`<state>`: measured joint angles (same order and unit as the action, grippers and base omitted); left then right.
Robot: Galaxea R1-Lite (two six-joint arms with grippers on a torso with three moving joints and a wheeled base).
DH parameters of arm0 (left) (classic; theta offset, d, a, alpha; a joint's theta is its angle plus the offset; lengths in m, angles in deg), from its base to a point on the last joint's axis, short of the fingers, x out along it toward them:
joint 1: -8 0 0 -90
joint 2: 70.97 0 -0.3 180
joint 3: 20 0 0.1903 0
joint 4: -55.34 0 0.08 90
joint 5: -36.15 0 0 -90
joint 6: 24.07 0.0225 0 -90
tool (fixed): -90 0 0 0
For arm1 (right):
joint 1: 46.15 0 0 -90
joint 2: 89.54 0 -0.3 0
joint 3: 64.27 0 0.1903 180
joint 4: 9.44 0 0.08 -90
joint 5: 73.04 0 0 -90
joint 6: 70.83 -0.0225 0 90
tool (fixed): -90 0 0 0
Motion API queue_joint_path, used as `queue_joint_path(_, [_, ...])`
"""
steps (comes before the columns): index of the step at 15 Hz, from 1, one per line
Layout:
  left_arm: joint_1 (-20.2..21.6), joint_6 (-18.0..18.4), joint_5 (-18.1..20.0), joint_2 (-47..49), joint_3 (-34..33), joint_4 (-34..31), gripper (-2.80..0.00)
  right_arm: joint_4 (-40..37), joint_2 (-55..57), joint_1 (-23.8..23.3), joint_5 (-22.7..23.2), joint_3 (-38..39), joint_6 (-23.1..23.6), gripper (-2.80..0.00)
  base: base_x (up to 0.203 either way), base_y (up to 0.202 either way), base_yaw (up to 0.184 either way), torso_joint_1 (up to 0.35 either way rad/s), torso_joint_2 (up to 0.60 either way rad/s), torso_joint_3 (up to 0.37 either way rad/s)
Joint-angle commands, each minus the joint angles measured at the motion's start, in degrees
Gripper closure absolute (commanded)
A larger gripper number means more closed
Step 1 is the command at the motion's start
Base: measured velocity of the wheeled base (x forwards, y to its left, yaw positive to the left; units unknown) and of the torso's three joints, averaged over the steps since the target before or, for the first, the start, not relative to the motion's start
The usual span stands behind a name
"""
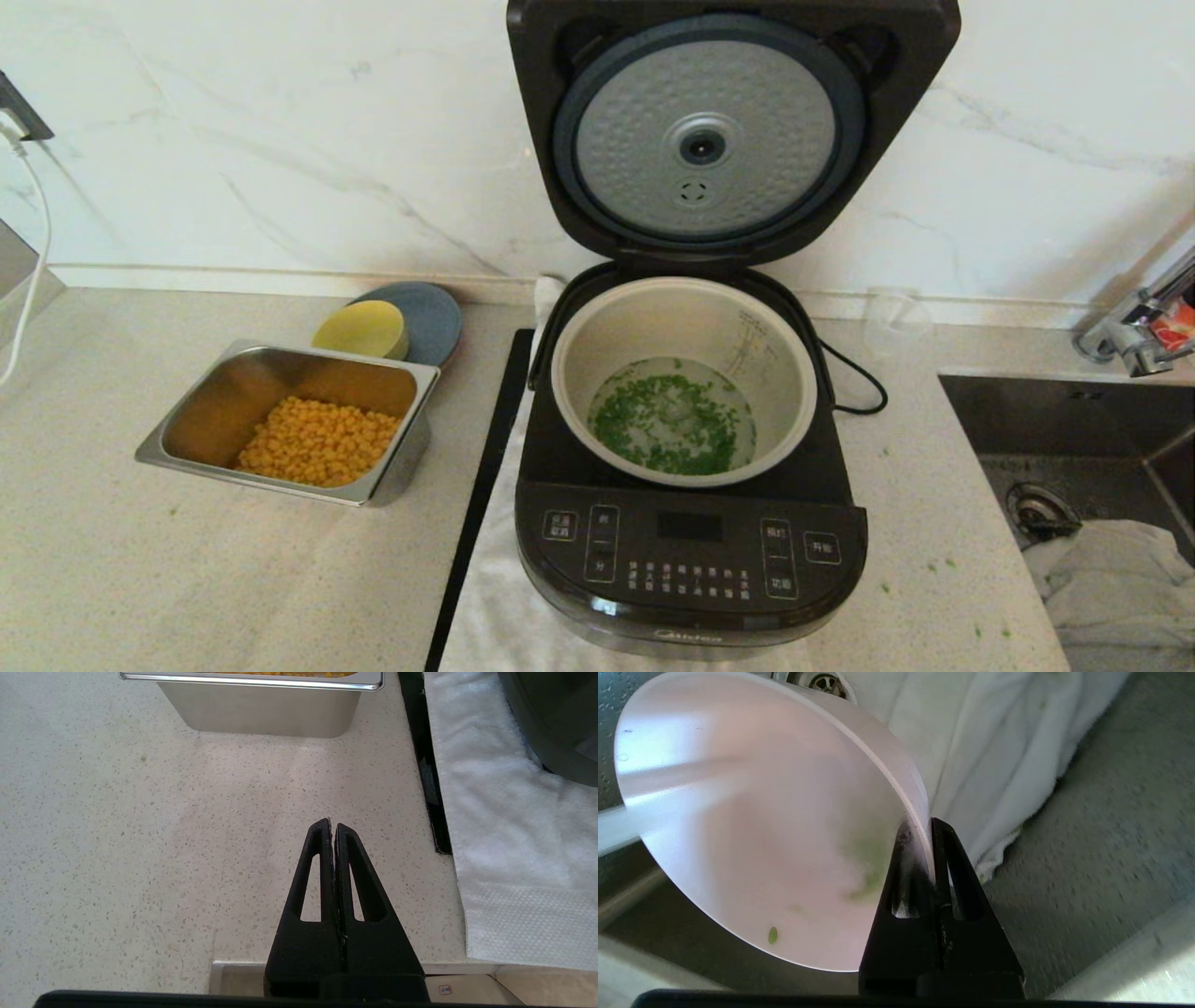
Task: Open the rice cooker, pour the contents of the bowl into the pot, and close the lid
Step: Fill a bowl with water from the tap
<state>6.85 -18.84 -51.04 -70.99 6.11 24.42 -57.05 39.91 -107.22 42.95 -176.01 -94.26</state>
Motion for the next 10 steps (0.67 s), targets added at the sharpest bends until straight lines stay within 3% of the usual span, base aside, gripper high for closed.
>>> queue_joint_path(1, [0.00,0.04,0.01,-0.06,-0.02,-0.10,0.00,-0.19,1.68,0.76,0.03,-1.70,-1.05,0.00,0.000,0.000,0.000,0.000,0.00,0.000])
queue_joint_path(10, [0.00,0.11,0.01,-0.06,-0.02,-0.01,0.00,-1.08,-2.97,0.86,0.26,1.24,-0.46,0.00,0.000,0.000,0.000,0.000,0.00,0.000])
